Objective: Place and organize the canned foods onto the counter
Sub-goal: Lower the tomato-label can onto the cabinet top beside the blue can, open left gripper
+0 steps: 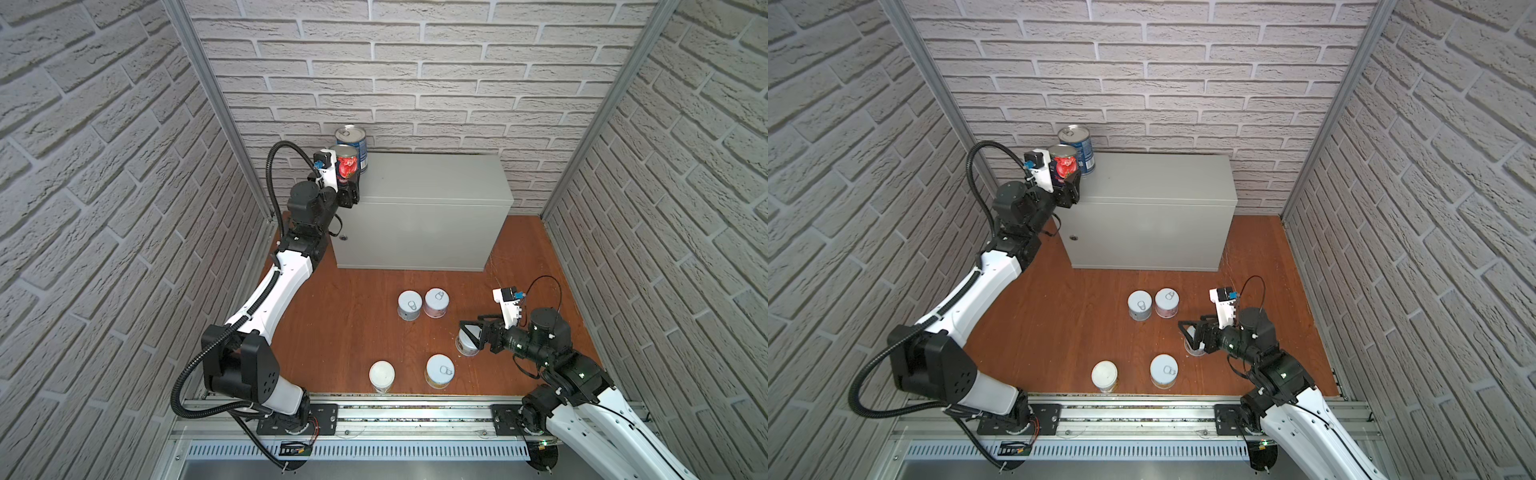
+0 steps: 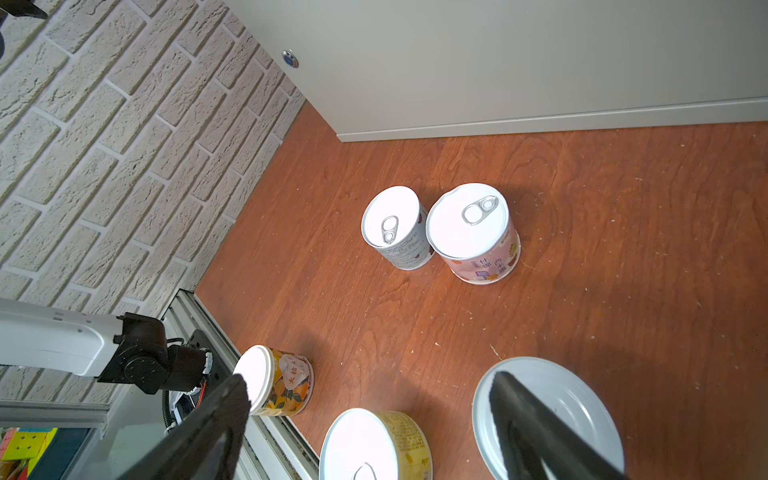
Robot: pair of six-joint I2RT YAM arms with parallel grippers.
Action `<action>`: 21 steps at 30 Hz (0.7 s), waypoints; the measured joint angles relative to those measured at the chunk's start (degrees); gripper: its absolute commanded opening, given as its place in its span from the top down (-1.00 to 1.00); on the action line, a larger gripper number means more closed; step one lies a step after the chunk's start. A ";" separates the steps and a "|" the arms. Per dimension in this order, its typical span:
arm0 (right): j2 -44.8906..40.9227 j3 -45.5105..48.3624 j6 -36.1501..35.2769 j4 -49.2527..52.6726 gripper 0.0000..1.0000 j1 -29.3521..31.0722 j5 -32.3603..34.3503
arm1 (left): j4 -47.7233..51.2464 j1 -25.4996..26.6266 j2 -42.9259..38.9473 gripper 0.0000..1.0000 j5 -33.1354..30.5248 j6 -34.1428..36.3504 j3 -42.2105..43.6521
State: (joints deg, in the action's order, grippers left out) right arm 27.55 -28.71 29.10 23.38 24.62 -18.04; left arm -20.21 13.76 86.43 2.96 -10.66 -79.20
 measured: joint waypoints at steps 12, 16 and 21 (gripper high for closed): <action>-1.46 0.00 0.00 1.95 -0.83 0.00 0.66 | -6.86 -2.58 5.16 0.04 2.36 -3.78 -0.13; -1.46 0.00 0.00 2.60 -0.83 0.00 0.87 | -9.01 -2.80 6.82 0.01 3.02 -4.48 -0.68; -1.42 0.00 -0.02 3.04 -0.83 0.00 1.44 | -11.54 -2.82 8.33 -0.09 3.50 -5.07 -0.94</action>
State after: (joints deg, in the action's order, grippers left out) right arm 26.13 -28.71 29.08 26.41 24.62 -16.60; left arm -31.75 10.94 94.76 6.46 -15.73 -80.14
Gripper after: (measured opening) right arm 0.916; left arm 0.778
